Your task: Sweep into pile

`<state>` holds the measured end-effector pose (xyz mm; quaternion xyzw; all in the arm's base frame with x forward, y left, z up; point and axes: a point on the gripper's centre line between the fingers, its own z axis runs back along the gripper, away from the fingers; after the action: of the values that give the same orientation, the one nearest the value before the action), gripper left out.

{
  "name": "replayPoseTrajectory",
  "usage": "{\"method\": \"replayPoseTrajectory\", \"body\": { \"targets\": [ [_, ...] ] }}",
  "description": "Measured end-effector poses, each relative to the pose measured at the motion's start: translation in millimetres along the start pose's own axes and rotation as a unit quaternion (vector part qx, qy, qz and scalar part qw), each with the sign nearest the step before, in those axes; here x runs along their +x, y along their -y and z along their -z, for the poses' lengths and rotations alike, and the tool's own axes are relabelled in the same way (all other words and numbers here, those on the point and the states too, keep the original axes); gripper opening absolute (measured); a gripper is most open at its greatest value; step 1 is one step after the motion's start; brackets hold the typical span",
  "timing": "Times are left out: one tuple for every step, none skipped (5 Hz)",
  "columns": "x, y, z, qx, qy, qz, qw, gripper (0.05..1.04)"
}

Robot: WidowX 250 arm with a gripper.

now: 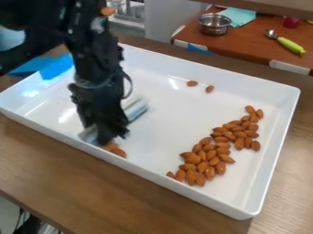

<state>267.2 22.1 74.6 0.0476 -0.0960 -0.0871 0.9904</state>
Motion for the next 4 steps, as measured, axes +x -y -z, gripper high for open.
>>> {"method": "replayPoseTrajectory", "body": {
  "targets": [
    [7.5,29.1,0.0,-0.017,0.001,-0.022,0.9996,0.38],
    [17.7,52.2,-1.3,-0.03,0.002,-0.039,0.9988,0.38],
    [19.9,81.4,-4.7,-0.055,-0.007,-0.041,0.9976,0.38],
    [20.0,90.1,-10.7,-0.073,-0.022,-0.044,0.9961,0.381]
  ]
}}
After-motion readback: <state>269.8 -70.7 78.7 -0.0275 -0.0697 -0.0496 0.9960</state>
